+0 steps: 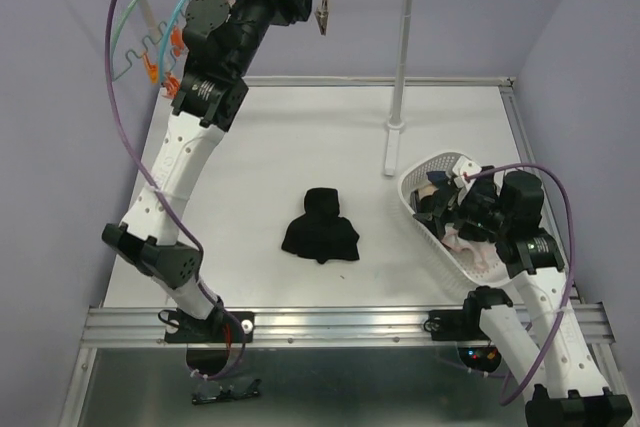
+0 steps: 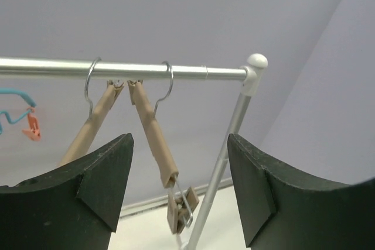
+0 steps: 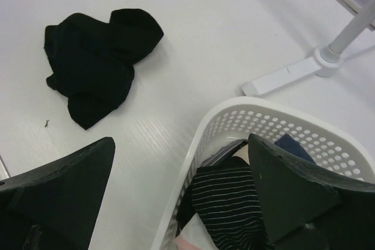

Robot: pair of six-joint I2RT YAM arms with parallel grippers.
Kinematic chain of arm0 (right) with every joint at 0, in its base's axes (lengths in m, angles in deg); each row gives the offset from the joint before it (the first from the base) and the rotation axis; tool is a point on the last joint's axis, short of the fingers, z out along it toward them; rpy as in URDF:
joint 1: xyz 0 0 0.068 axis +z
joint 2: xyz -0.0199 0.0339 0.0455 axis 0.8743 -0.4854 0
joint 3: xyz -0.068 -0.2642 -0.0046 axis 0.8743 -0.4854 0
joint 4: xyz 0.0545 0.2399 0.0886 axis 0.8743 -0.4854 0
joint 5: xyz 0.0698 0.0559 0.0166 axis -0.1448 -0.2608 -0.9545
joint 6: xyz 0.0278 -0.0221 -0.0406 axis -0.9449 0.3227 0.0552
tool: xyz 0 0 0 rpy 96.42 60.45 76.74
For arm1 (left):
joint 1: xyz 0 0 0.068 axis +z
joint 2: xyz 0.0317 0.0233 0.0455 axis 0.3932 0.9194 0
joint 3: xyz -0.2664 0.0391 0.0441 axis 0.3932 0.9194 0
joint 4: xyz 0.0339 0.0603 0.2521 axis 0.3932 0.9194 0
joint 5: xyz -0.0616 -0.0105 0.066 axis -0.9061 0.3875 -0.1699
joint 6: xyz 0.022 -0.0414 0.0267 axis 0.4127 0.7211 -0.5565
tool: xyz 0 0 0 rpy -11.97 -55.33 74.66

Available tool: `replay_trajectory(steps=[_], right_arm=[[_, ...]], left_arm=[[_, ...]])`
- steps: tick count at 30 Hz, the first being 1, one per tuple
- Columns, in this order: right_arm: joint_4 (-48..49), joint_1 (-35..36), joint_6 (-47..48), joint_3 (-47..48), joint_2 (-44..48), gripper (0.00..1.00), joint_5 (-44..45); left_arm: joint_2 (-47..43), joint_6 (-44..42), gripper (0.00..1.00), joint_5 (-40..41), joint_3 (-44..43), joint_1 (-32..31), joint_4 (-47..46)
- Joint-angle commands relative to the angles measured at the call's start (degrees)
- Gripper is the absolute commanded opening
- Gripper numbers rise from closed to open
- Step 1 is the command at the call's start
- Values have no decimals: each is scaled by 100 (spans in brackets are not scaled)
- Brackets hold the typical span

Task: Remove the underwear clipped to the hanger
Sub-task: Pick up the underwear from the center of the board.

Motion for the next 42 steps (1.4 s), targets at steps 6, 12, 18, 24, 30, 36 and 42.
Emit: replay_trajectory(steps=[6,12,18,24,30,36,42], right_arm=[[-726,-26,1314,-165,-226,100,-1395],[-1237,44,1933,272,-1155,100,-1475],[-1572,1219,1899,1143,-2317,100,227],[-1581,2723,1257,2276,-3916,100,1212],[-1301,4358,722,3059,-5270,100,2049],[-992,4492,272,3333,-6053,100,2882],[-930,4588,105,3385,-6422,88,2999]], left_arm=[[-3142,-938,76,-742,3728,-24,-506],[-5375,-1202,77,-409,6419,-24,-401],[-6905,-1150,77,347,8145,-15,-146],[-7855,-1080,77,954,8981,-15,-84],[-8742,-947,77,1315,9413,-33,119],[-8823,-939,77,1465,9528,-24,30],[-8410,-974,77,1201,9466,-24,4]])
